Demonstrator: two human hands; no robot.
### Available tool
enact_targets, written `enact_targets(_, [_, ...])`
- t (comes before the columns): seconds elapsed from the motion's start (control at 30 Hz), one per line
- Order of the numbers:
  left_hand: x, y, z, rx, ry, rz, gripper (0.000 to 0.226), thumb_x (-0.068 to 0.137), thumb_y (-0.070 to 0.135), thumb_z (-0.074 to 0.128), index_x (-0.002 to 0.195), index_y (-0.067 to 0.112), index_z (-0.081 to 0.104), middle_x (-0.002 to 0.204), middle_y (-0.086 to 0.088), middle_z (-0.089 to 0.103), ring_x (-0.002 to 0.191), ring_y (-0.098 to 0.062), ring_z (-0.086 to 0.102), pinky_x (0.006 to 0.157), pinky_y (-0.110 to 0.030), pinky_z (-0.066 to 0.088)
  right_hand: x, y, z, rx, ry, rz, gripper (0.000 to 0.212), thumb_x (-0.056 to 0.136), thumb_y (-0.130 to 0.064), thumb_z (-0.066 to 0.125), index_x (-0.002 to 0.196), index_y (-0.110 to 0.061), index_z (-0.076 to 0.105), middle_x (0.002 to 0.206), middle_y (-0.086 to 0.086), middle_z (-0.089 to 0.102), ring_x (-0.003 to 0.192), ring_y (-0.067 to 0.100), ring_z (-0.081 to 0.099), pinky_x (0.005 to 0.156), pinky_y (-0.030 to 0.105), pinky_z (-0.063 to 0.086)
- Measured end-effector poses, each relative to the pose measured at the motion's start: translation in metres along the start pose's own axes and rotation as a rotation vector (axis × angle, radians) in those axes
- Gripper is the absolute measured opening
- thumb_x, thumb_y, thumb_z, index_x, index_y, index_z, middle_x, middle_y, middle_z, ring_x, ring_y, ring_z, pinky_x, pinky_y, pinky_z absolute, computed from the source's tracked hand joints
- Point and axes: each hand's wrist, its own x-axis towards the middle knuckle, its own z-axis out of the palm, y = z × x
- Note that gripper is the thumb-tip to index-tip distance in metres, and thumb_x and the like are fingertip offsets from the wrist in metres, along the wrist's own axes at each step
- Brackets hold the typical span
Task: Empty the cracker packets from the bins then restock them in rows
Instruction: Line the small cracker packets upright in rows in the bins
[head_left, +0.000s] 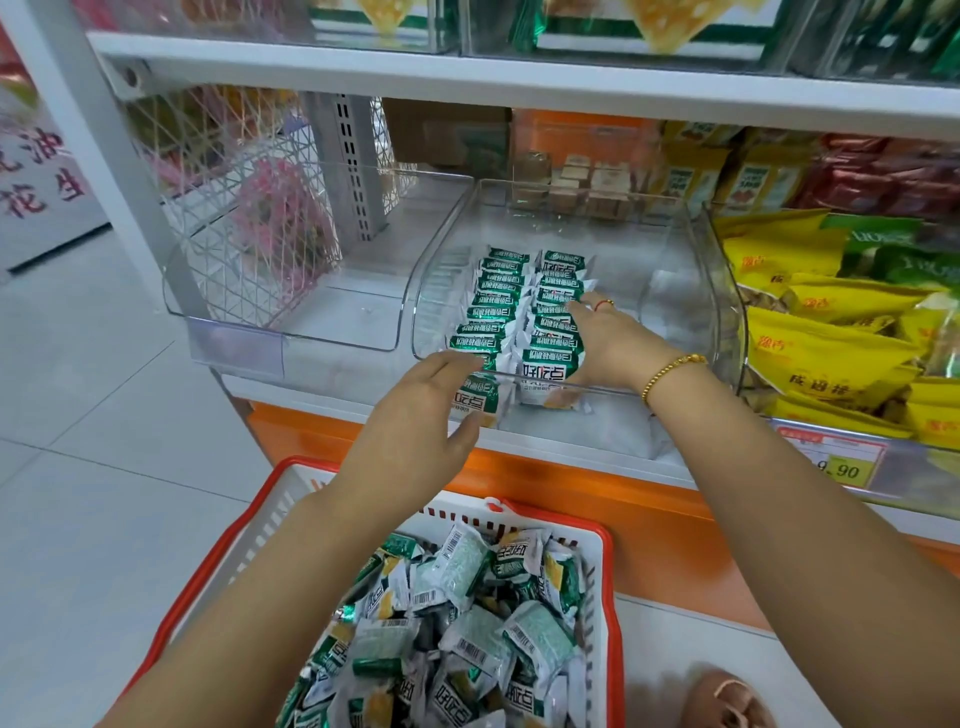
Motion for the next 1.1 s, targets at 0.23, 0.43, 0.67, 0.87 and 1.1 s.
enact_targets(0.23, [-0.001, -0.003, 0.001, 0.001, 0.005, 0.006, 0.052, 0.093, 0.02, 0.057, 0.142, 0.02, 0.04, 0.147, 0.004, 0.04, 0.132, -0.011, 0.04, 0.096, -0.006, 0.018, 0.004, -0.009, 0.001, -0.103, -0.087, 0.023, 0.067, 0.074, -0.053, 0.075, 0.124, -0.014, 0.053, 0.12, 0.009, 0.058, 0.115, 0.027, 0.043, 0.092, 0.028, 0.037])
enact_targets(0.43, [0.0, -0.002, 0.0, -0.019, 0.028, 0.004, 0.05, 0.093, 0.019, 0.057, 0.141, 0.018, 0.043, 0.146, 0.003, 0.042, 0.127, -0.013, 0.046, 0.093, -0.006, 0.022, 0.0, -0.016, -0.009, -0.055, -0.078, -0.046, 0.091, 0.077, -0.031, 0.079, 0.15, -0.013, 0.027, 0.147, 0.016, 0.035, 0.134, 0.028, 0.034, 0.107, 0.032, 0.034])
enact_targets(0.67, [-0.035, -0.003, 0.003, -0.181, 0.111, -0.052, 0.012, 0.093, 0.021, 0.057, 0.103, 0.017, 0.063, 0.103, 0.008, 0.056, 0.087, 0.0, 0.049, 0.074, -0.003, 0.035, -0.053, -0.04, -0.026, 0.122, 0.352, -0.103, 0.022, 0.085, -0.032, 0.068, 0.097, -0.015, 0.061, 0.094, 0.0, 0.058, 0.09, 0.016, 0.053, 0.086, 0.034, 0.046])
enact_targets(0.87, [-0.086, -0.036, 0.052, -0.091, -0.288, -0.247, 0.03, 0.094, 0.034, 0.055, 0.069, 0.017, 0.049, 0.066, -0.002, 0.056, 0.06, -0.014, 0.05, 0.054, -0.027, 0.034, -0.125, -0.06, 0.034, 0.119, 0.066, -0.347, 0.028, 0.09, -0.039, 0.06, 0.075, -0.015, 0.057, 0.065, -0.007, 0.052, 0.064, 0.007, 0.046, 0.064, 0.029, 0.043])
enact_targets(1.1, [-0.144, -0.066, 0.127, -0.007, -0.675, -0.21, 0.028, 0.096, 0.02, 0.051, 0.124, 0.018, 0.051, 0.126, -0.001, 0.052, 0.109, -0.021, 0.054, 0.088, -0.035, 0.047, -0.153, -0.043, 0.174, -0.254, -0.435, -0.224, 0.054, 0.088, -0.031, 0.066, 0.133, -0.011, 0.043, 0.133, 0.012, 0.048, 0.122, 0.03, 0.047, 0.095, 0.05, 0.047])
